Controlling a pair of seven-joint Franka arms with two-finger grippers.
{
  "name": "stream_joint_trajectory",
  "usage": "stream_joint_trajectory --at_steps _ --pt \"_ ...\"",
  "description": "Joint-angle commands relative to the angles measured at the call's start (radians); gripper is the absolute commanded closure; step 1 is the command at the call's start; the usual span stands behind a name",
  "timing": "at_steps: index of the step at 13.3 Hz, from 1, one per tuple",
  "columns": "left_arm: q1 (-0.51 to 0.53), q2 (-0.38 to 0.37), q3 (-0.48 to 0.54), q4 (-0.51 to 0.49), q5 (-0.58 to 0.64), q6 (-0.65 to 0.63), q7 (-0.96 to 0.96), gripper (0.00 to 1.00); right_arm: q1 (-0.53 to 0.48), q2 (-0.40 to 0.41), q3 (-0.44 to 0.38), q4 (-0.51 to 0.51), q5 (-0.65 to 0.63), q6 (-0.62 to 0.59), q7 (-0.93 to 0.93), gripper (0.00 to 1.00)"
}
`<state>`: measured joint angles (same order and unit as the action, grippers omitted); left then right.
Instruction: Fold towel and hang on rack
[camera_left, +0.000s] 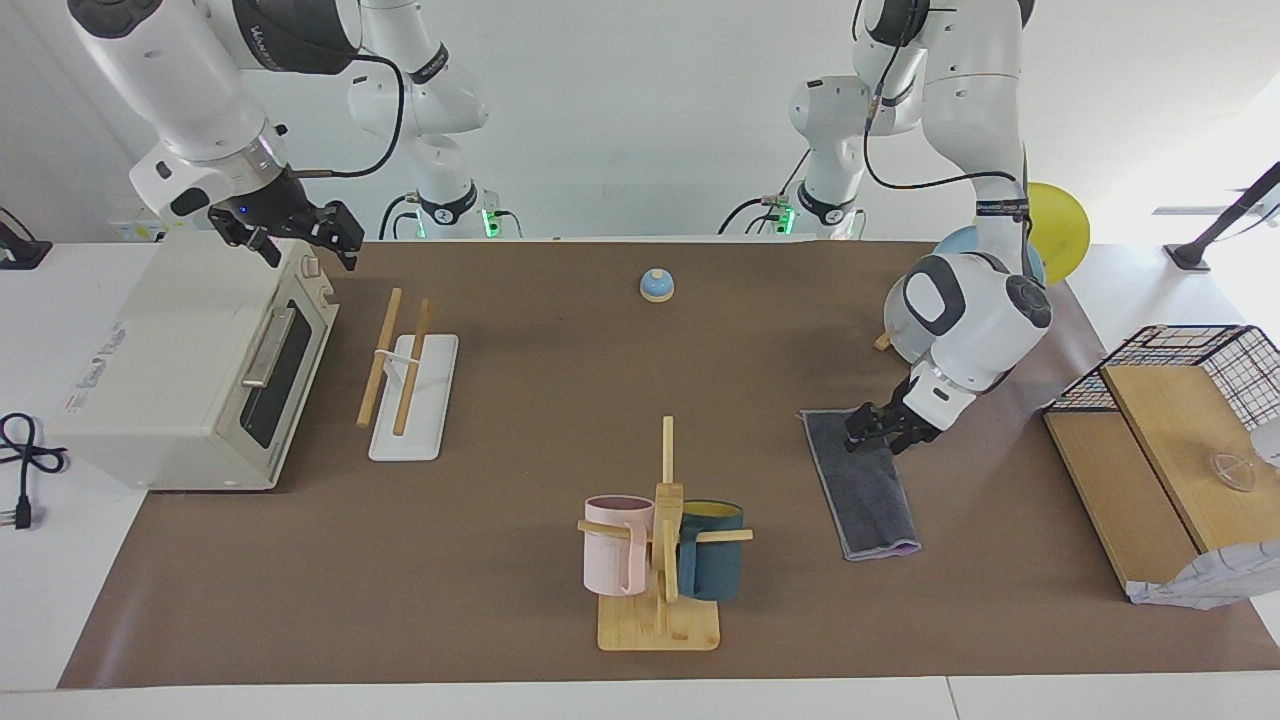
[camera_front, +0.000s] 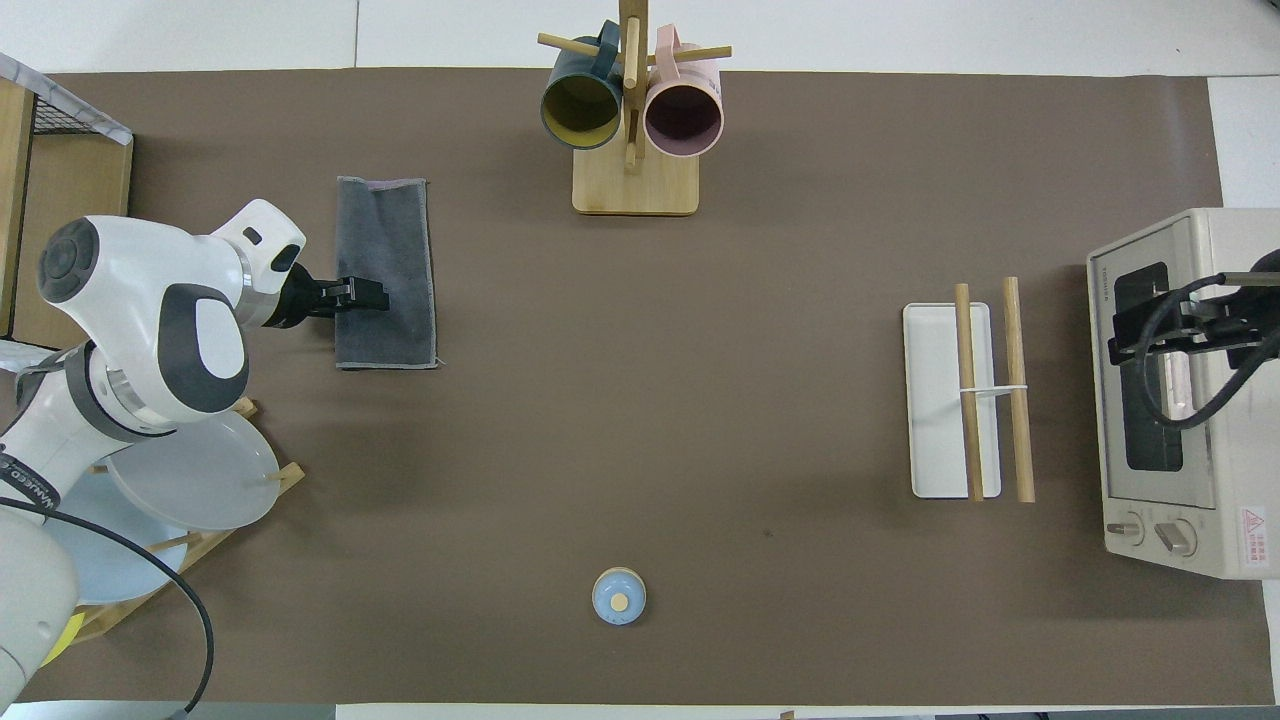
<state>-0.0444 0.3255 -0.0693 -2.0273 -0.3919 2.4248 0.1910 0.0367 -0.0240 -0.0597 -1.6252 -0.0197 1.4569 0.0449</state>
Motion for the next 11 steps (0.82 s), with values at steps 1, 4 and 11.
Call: stream_joint_trajectory --at_steps 1,4,11 --pt "0.003 0.018 0.003 0.016 0.001 -0.029 0.028 0.29 -0.015 -0.004 0.011 -0.005 -0.002 0.007 0.007 0.0" --pt "0.004 0.018 0.005 0.015 0.005 -0.033 0.036 0.29 -0.015 -0.004 0.011 -0.005 -0.002 0.007 0.007 0.0" --pt "0.015 0.018 0.006 0.015 0.005 -0.032 0.031 1.0 -0.014 -0.004 0.011 -0.005 -0.002 0.007 0.007 0.0"
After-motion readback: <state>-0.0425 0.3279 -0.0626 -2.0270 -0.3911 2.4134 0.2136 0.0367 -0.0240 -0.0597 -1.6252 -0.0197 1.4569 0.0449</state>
